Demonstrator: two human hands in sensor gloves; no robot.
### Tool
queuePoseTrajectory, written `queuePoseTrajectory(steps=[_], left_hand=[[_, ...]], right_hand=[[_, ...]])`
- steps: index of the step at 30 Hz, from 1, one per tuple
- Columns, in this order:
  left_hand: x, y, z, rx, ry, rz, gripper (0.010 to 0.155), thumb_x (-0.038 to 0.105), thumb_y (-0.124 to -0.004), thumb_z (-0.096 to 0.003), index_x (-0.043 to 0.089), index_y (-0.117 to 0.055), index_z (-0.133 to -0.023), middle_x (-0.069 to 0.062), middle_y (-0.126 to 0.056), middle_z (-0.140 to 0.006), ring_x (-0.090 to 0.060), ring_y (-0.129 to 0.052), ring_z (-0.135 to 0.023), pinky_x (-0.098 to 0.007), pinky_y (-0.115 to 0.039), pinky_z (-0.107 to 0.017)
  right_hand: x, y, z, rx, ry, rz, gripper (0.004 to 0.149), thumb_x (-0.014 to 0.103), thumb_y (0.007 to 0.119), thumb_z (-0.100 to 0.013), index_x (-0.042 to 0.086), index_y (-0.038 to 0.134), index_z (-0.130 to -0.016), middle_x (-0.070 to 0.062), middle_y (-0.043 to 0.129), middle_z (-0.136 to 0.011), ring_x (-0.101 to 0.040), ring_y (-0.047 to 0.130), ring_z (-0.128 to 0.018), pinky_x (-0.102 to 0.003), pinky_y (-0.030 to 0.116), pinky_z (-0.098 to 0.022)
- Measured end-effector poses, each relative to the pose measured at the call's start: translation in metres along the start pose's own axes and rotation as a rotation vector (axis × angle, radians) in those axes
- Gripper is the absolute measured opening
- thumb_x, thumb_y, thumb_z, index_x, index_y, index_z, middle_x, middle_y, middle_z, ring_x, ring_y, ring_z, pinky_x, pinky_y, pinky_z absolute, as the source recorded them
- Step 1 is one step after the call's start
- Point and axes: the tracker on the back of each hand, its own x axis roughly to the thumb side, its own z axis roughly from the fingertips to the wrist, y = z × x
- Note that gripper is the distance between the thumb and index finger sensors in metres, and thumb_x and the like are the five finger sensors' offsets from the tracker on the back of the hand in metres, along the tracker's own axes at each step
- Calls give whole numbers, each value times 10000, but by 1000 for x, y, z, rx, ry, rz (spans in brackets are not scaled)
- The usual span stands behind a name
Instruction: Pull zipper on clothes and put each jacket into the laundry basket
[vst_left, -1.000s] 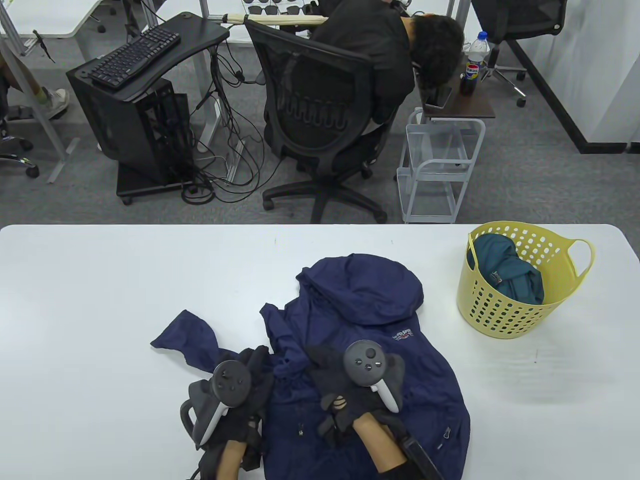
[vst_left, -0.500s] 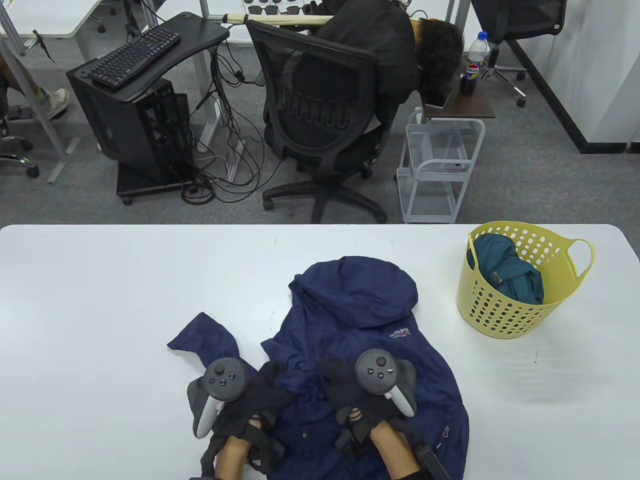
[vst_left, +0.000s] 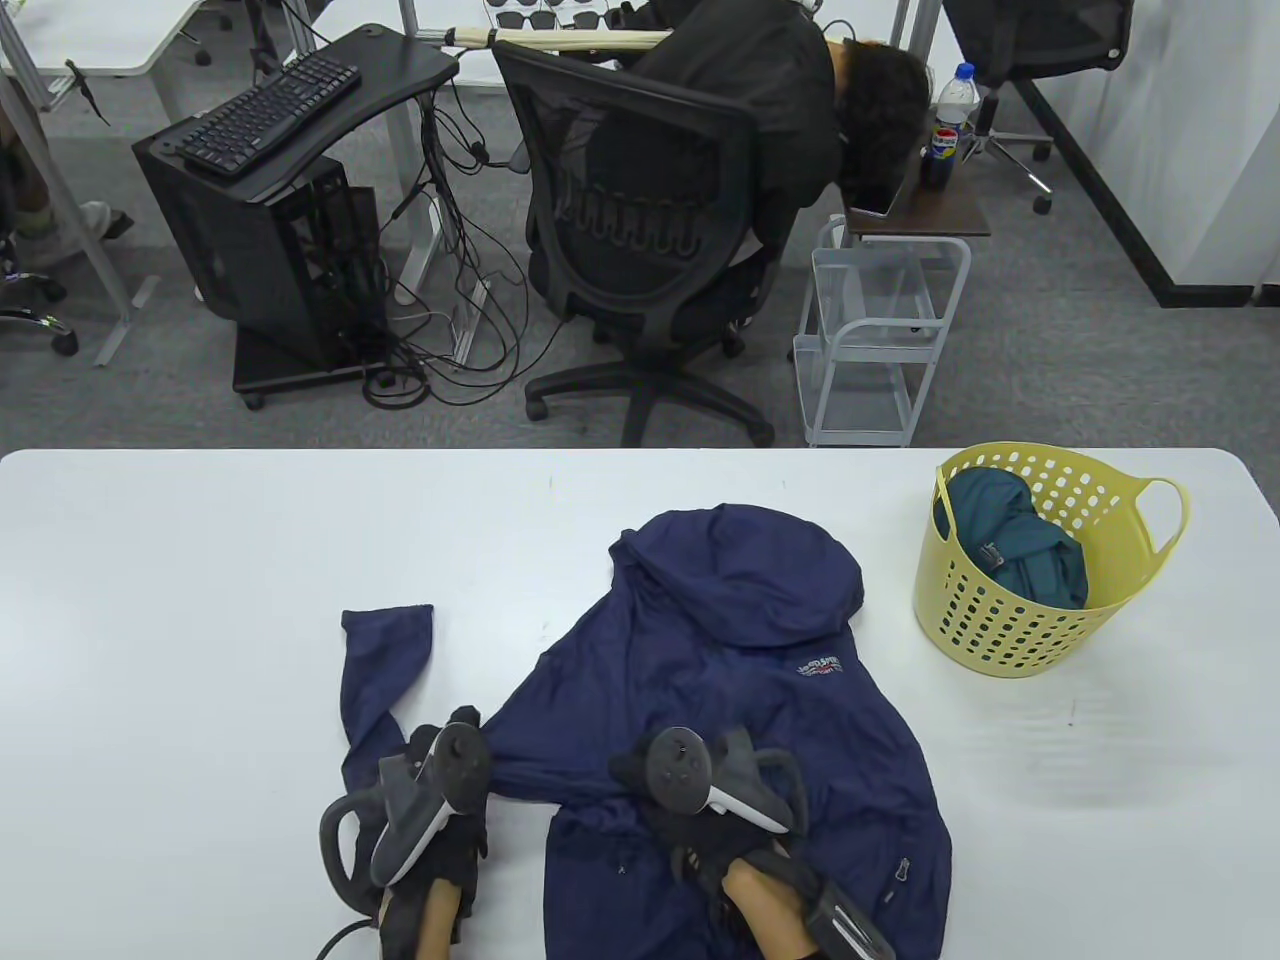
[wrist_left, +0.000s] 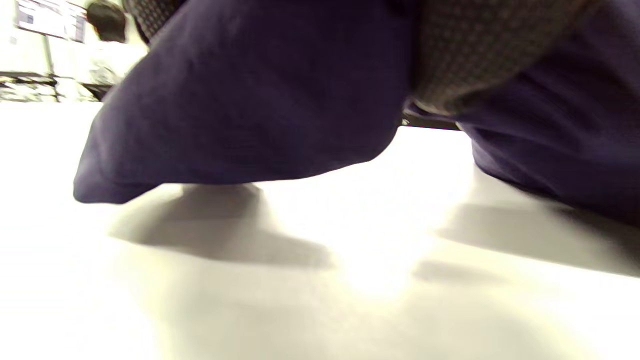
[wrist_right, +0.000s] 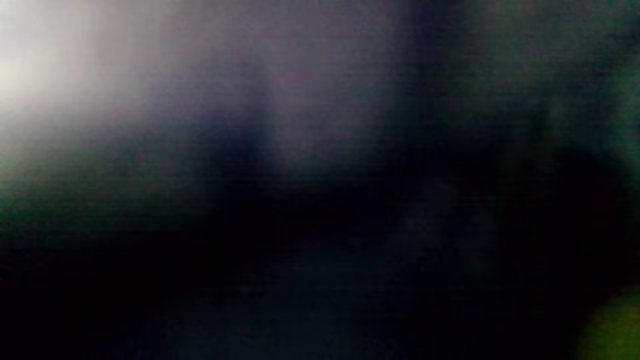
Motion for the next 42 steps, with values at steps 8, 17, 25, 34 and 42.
queuePoseTrajectory(steps=[8, 17, 25, 34, 42], left_hand=[[-4, -1, 9, -40, -345, -210, 627, 342, -840, -378, 412, -602, -953, 132, -745, -961, -60, -1066, -590, -425, -808, -603], [-43, -4, 35, -411, -225, -548, 732, 583, -839, -313, 442, -578, -981, 134, -808, -984, -113, -1021, -682, -527, -735, -627], [-128, -9, 37, -529, 307, -616, 685, 581, -763, -366, 408, -554, -994, 109, -761, -1040, -205, -945, -812, -541, -679, -659], [-91, 41, 32, -462, 186, -328, 868, 653, -803, -318, 443, -396, -1056, 67, -481, -1192, -362, -541, -1076, -637, -480, -722], [29, 70, 31, -166, -120, -132, 729, 649, -714, -368, 461, -499, -1038, 72, -598, -1160, -346, -631, -1048, -624, -536, -706]], right_hand=[[-6, 0, -3, 17, 42, -7, 572, 449, 721, -533, 436, 525, -1069, 128, 418, -1202, -243, 432, -1078, -433, 443, -770], [-14, 2, -3, 34, 73, -46, 575, 456, 709, -536, 458, 491, -1069, 154, 370, -1203, -212, 375, -1084, -407, 398, -775], [-17, 2, -2, 37, 81, -55, 581, 452, 697, -542, 444, 472, -1077, 142, 347, -1208, -223, 349, -1088, -415, 376, -779], [-12, -30, 4, -52, -7, -233, 553, 350, 789, -517, 371, 621, -1043, 82, 573, -1182, -279, 517, -1093, -539, 517, -754], [-89, -105, 56, -388, 136, -424, 447, 378, 808, -508, 319, 808, -952, 12, 798, -1075, -341, 790, -943, -522, 671, -665]])
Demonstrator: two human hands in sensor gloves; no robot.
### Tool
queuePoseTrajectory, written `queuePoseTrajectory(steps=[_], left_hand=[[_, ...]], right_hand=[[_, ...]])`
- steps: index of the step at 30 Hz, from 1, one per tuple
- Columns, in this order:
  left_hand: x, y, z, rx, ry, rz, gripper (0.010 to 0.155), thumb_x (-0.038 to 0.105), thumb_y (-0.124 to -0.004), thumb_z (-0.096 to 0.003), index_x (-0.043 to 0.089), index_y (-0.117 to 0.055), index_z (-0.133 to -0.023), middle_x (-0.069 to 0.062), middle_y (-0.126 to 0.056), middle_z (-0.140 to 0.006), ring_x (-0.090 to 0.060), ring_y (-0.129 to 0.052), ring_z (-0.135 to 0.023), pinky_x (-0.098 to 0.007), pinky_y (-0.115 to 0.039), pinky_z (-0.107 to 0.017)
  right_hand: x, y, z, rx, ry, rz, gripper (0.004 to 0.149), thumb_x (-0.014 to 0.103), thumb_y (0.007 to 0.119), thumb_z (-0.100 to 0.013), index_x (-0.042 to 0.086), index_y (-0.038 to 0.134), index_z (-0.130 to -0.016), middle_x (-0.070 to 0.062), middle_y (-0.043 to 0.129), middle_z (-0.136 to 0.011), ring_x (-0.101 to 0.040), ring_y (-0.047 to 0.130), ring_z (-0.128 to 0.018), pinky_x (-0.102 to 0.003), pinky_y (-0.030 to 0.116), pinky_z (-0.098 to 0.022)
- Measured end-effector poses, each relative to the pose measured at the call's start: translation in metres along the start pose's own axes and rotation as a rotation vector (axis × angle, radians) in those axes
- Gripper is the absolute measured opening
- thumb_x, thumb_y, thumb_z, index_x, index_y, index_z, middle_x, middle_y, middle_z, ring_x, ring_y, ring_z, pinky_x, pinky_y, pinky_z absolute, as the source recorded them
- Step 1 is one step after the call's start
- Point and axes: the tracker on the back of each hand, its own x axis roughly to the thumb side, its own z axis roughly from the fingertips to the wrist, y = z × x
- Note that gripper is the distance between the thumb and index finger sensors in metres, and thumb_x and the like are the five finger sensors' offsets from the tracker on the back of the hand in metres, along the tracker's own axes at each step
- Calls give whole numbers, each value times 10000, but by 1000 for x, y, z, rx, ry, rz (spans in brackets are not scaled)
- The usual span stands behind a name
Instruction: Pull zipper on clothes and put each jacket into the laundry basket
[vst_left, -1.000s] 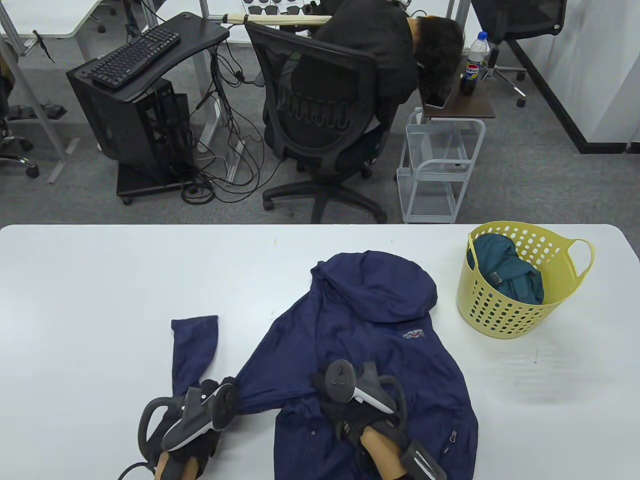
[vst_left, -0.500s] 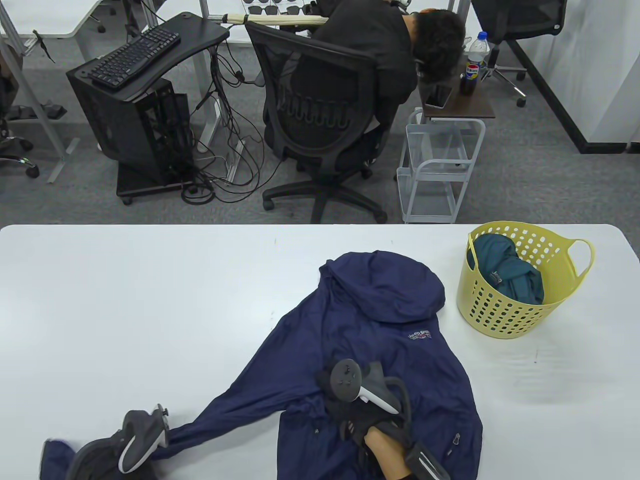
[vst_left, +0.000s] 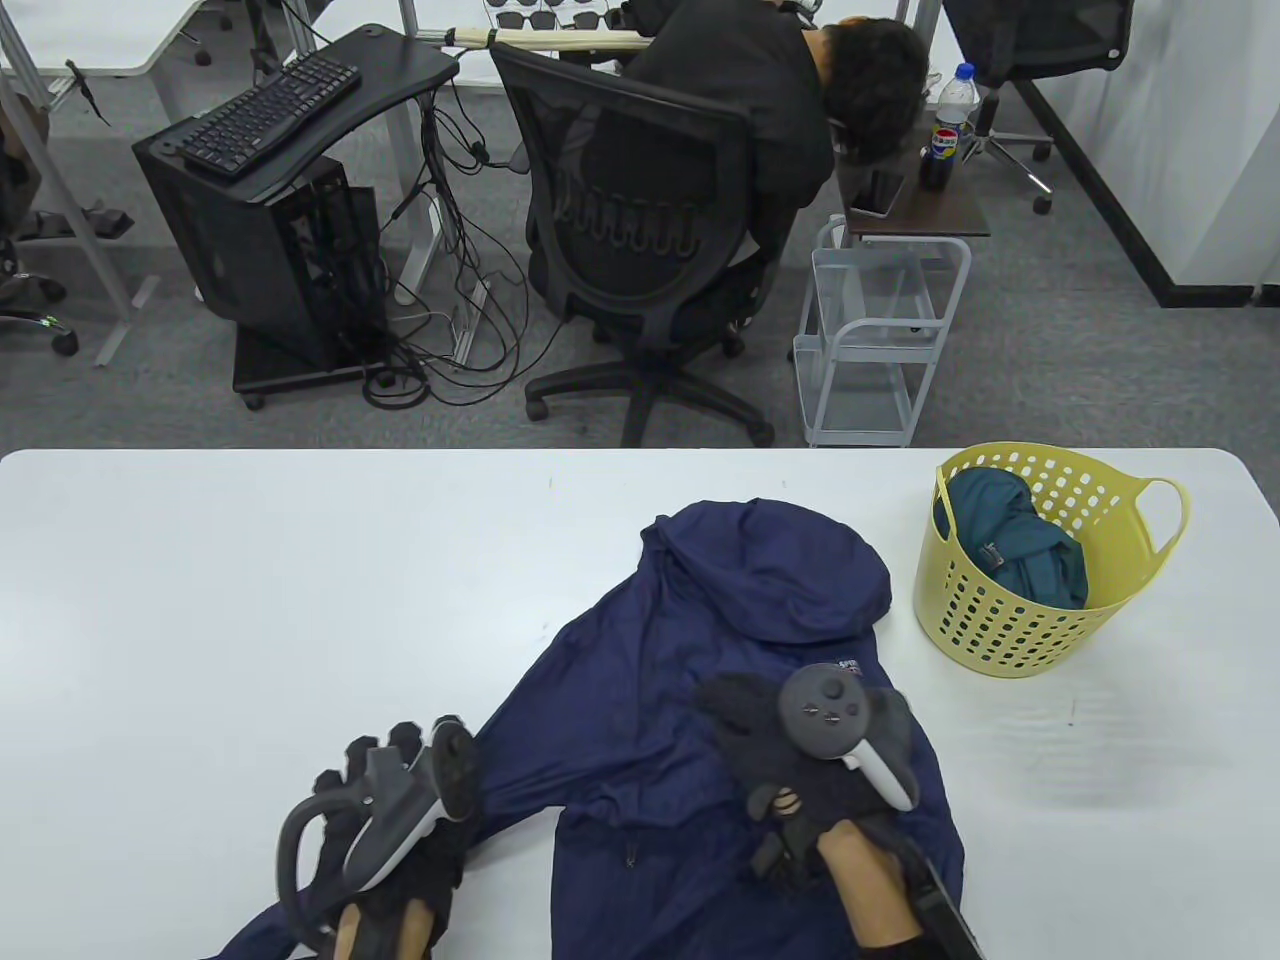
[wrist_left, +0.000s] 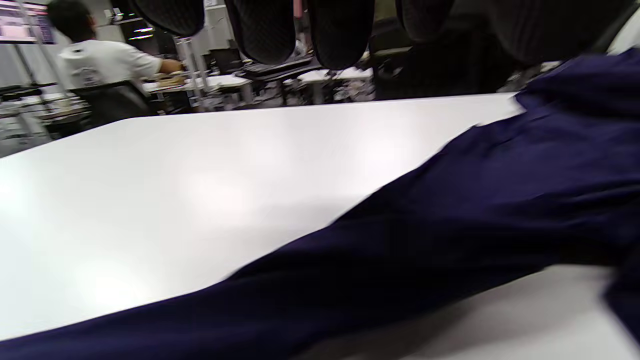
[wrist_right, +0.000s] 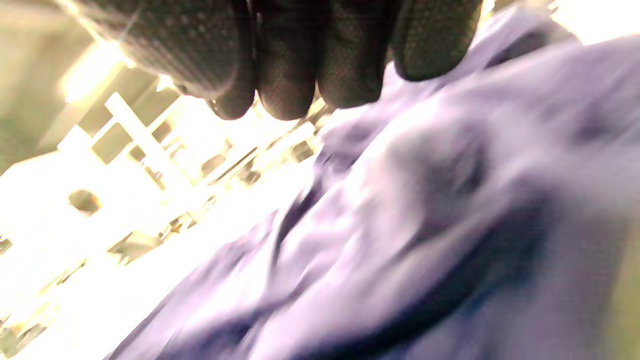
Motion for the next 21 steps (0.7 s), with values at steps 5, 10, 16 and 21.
queuePoseTrajectory(steps=[5, 10, 16, 21], left_hand=[[58, -3, -15, 52, -98, 93, 705, 658, -698, -374, 471, -527, -1032, 87, -640, -1147, -336, -663, -1040, -616, -564, -701], [116, -14, -32, 53, -142, 122, 701, 678, -670, -376, 480, -522, -1032, 103, -639, -1148, -331, -653, -1047, -611, -573, -701], [155, -40, -37, -14, -197, 248, 690, 703, -489, -368, 528, -508, -1035, 97, -611, -1168, -346, -589, -1074, -661, -558, -684], [141, -53, -33, -10, -209, 242, 676, 681, -523, -365, 508, -570, -1017, 57, -652, -1145, -374, -596, -1054, -687, -541, -664]], right_hand=[[-86, -42, 8, -109, 298, 96, 478, 372, 799, -519, 285, 764, -987, -33, 762, -1085, -400, 749, -930, -542, 647, -653], [-141, -36, 12, -60, 443, 77, 597, 445, 792, -509, 240, 647, -1050, -122, 713, -1106, -445, 728, -908, -548, 647, -637], [-135, -25, 13, -47, 424, 97, 595, 477, 807, -498, 225, 699, -1026, -115, 886, -991, -369, 908, -745, -464, 767, -522], [-132, -18, 10, -71, 451, 181, 559, 389, 909, -464, 262, 752, -986, -14, 955, -900, -272, 949, -660, -408, 792, -489]])
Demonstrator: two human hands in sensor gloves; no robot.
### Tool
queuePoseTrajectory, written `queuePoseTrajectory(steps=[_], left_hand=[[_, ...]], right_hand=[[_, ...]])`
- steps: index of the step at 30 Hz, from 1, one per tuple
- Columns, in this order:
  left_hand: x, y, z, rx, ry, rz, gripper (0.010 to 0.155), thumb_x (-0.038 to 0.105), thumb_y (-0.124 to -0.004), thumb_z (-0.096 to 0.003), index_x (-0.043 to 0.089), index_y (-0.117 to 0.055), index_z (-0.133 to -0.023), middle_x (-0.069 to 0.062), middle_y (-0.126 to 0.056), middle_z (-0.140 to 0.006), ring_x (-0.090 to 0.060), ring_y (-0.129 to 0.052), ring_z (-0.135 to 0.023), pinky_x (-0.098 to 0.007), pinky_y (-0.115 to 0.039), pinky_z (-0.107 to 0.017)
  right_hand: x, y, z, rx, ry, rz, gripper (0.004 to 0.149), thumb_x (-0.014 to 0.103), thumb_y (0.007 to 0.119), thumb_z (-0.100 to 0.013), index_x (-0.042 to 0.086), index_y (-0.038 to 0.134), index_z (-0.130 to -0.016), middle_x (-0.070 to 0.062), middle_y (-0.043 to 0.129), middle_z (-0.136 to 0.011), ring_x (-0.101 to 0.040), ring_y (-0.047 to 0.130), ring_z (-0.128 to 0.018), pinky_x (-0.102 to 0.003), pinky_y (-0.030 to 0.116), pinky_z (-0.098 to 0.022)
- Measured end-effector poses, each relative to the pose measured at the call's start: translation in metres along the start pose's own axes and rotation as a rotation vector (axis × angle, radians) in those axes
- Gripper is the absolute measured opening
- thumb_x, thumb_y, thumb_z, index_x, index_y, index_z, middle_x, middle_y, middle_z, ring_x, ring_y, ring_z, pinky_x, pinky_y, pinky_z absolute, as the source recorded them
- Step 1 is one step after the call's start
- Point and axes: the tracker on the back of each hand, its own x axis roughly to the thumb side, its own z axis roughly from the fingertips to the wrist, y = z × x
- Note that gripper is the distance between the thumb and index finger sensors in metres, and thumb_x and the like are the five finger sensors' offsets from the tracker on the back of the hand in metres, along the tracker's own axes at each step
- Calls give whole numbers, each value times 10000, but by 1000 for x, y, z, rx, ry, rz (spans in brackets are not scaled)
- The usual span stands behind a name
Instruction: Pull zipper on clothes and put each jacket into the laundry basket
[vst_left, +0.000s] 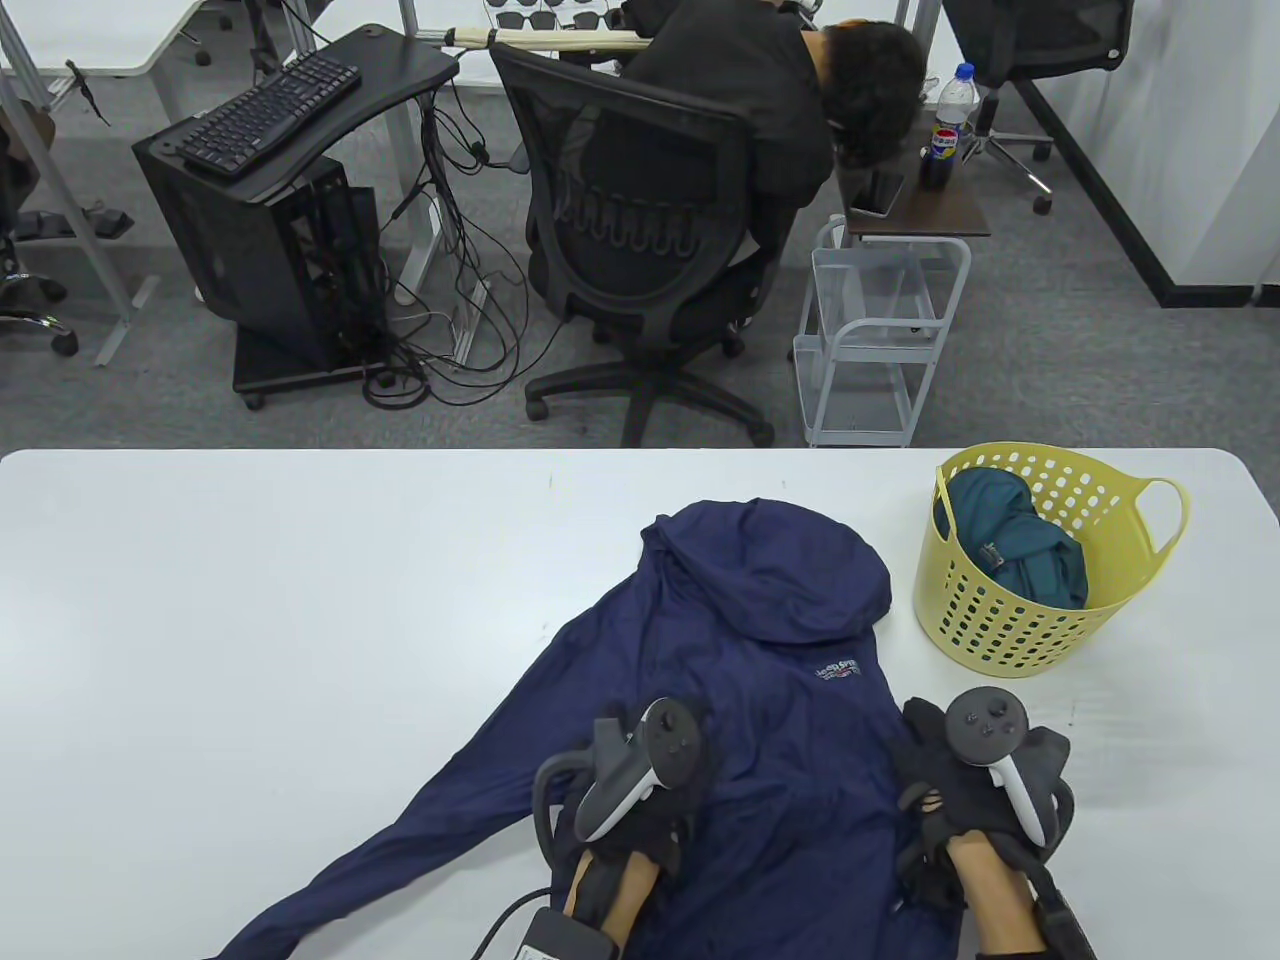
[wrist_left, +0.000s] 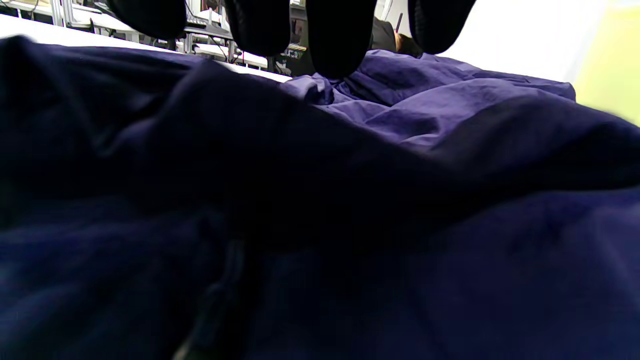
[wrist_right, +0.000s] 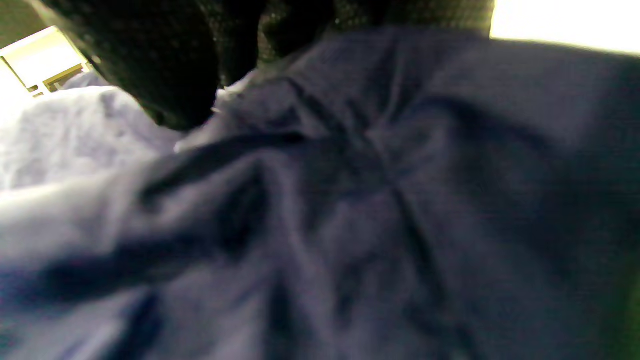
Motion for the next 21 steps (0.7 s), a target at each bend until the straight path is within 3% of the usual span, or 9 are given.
queuePoseTrajectory(steps=[6, 12, 17, 21], left_hand=[[-30, -4, 7, -34, 34, 42, 680, 682, -561, -373, 487, -557, -1025, 49, -644, -1146, -383, -577, -1055, -685, -522, -669], [-15, 6, 17, 49, -27, 29, 646, 676, -615, -391, 539, -526, -1016, 91, -625, -1152, -350, -567, -1070, -663, -526, -686], [8, 12, 29, 137, -141, 11, 590, 616, -637, -412, 643, -476, -979, 143, -625, -1150, -303, -593, -1078, -641, -537, -705], [15, 6, 27, 101, -208, 5, 582, 520, -627, -442, 703, -402, -947, 158, -569, -1168, -291, -526, -1101, -630, -510, -727]], right_hand=[[4, -1, 6, -44, -44, -122, 419, 342, 890, -474, 324, 852, -891, 44, 980, -790, -246, 953, -635, -404, 799, -492], [32, -7, 36, -133, -284, -356, 363, 336, 808, -513, 353, 824, -876, 41, 900, -826, -292, 866, -738, -489, 744, -572], [73, 9, 66, -57, -528, -217, 342, 337, 766, -528, 378, 801, -866, 53, 845, -874, -362, 749, -906, -592, 674, -633], [93, 33, 81, 73, -685, -39, 340, 339, 757, -531, 383, 794, -866, 13, 744, -1065, -382, 665, -986, -605, 625, -668]])
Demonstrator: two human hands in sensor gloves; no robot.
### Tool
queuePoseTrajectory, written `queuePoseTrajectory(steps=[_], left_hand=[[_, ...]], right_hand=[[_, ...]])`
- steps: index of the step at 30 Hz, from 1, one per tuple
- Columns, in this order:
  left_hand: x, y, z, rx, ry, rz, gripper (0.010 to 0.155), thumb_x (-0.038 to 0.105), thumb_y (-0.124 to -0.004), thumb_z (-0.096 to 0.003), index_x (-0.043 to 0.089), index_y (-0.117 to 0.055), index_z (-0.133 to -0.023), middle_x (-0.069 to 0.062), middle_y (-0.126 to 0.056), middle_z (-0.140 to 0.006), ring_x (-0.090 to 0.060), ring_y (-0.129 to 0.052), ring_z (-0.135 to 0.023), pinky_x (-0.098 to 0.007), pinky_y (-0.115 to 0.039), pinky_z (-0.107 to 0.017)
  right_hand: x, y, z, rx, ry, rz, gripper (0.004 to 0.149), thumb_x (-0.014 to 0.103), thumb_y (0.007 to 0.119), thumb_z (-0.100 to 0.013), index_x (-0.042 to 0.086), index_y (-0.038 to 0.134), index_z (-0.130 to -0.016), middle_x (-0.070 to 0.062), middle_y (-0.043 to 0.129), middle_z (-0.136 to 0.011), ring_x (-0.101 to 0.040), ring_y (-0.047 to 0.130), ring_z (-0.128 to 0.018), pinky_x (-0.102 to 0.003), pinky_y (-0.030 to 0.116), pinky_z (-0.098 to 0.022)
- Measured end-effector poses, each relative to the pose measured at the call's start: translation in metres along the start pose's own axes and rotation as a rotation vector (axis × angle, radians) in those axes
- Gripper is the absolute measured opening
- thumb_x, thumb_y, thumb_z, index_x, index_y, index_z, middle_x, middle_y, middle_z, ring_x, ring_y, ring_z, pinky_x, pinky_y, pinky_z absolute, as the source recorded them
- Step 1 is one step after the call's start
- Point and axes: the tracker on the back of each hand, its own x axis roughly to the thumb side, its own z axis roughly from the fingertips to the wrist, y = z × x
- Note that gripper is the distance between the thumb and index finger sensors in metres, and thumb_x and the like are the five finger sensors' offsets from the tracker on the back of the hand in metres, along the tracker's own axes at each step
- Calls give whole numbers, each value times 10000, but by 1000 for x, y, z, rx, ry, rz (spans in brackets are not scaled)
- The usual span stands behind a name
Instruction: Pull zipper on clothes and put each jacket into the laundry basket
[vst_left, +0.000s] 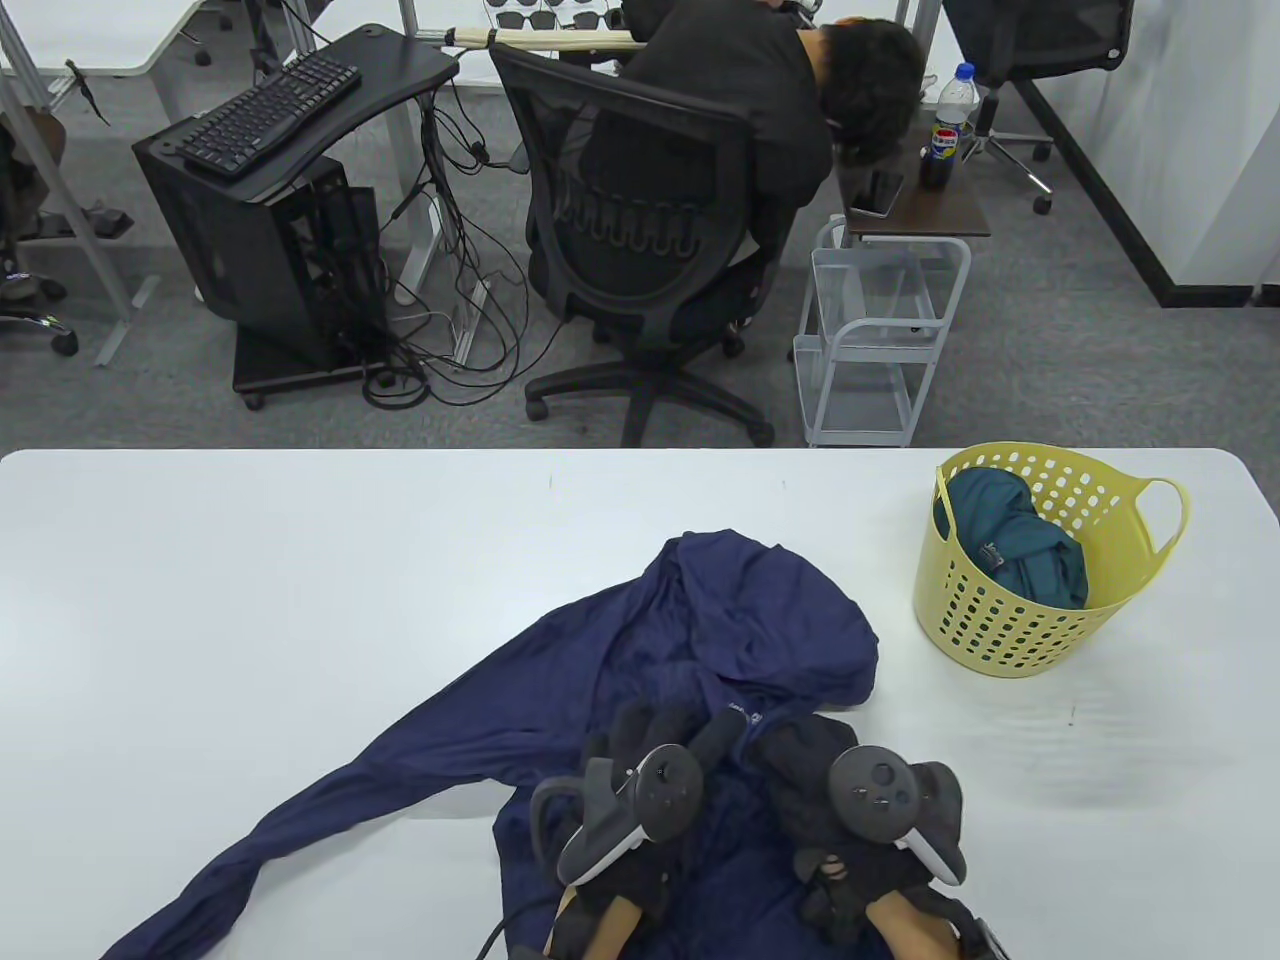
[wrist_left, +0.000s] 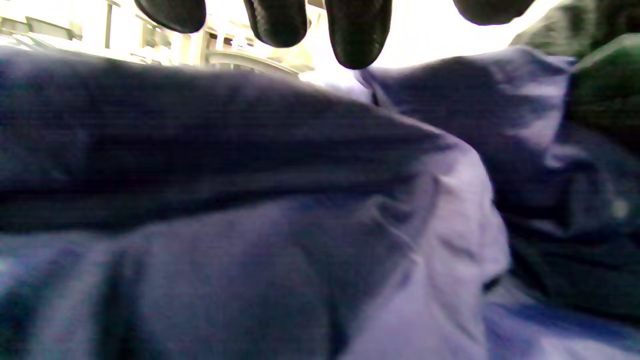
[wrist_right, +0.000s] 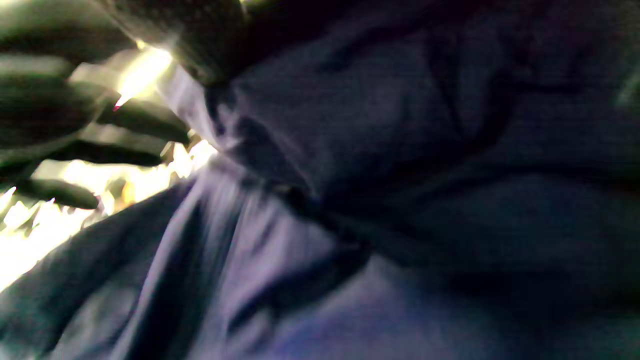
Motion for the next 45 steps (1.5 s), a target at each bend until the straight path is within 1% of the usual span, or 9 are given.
queuePoseTrajectory(steps=[7, 13, 16, 20, 26, 33, 39, 41, 45], left_hand=[[-9, -30, -13, -203, 65, -30, 538, 490, -605, -448, 669, -505, -946, 133, -412, -1194, -312, -226, -1089, -603, -379, -740], [-11, -34, -15, -227, 106, -73, 537, 504, -609, -445, 633, -535, -961, 141, -404, -1192, -324, -224, -1085, -603, -379, -736], [-11, -35, -15, -231, 108, -59, 540, 509, -609, -443, 629, -532, -964, 137, -404, -1193, -328, -223, -1084, -602, -380, -735], [-11, -34, -15, -235, 107, -59, 541, 515, -608, -443, 628, -529, -965, 131, -404, -1193, -328, -222, -1084, -602, -382, -735], [-12, -34, -15, -242, 104, -53, 542, 526, -610, -441, 630, -524, -967, 130, -399, -1196, -329, -217, -1084, -602, -379, -736], [-10, -35, -15, -257, 100, -25, 556, 533, -616, -439, 611, -504, -978, 173, -540, -1166, -314, -216, -1086, -599, -374, -738], [-17, -34, -13, -287, 89, 385, 621, 520, -583, -434, 474, -429, -1034, 178, -728, -1101, -272, -174, -1091, -609, -304, -732], [-22, -30, -10, -258, 88, 453, 694, 648, -552, -405, 437, -419, -1052, 172, -749, -1098, -291, -215, -1097, -617, -322, -726], [-20, -17, -5, -95, 145, 442, 816, 686, -770, -329, 417, -478, -1042, 194, -852, -1007, -337, -428, -1091, -640, -447, -710]], right_hand=[[-4, 21, -4, 351, -46, -111, 532, 485, 732, -516, 282, 689, -1006, -62, 647, -1166, -412, 644, -1020, -650, 549, -691], [-38, -16, -3, 119, 68, -348, 493, 492, 703, -526, 266, 791, -955, -64, 825, -1052, -409, 784, -917, -607, 640, -643], [-63, -25, 1, -28, 258, -296, 469, 456, 703, -534, 251, 803, -943, -69, 867, -1007, -402, 845, -849, -572, 687, -609], [-80, -15, -3, -13, 424, -97, 439, 395, 757, -524, 253, 812, -936, -63, 894, -973, -382, 867, -819, -553, 700, -599], [-58, 6, -19, 136, 412, 66, 572, 540, 911, -425, 307, 820, -940, -29, 740, -1083, -431, 589, -970, -596, 538, -697], [-24, 37, -31, 383, 301, 56, 934, 654, 894, -384, 236, 504, -1123, -61, 346, -1216, -440, 204, -1016, -644, 286, -735], [-13, 41, -33, 198, 229, 68, 551, 454, 903, -439, 286, 779, -949, 32, 696, -1084, -382, 502, -1002, -602, 476, -732], [-14, 32, -30, 110, 219, 71, 458, 451, 895, -444, 339, 829, -883, 79, 778, -1028, -354, 607, -987, -592, 545, -721], [-8, 14, -20, -30, 151, -33, 430, 460, 893, -439, 344, 859, -852, 62, 830, -987, -334, 721, -939, -581, 612, -693]])
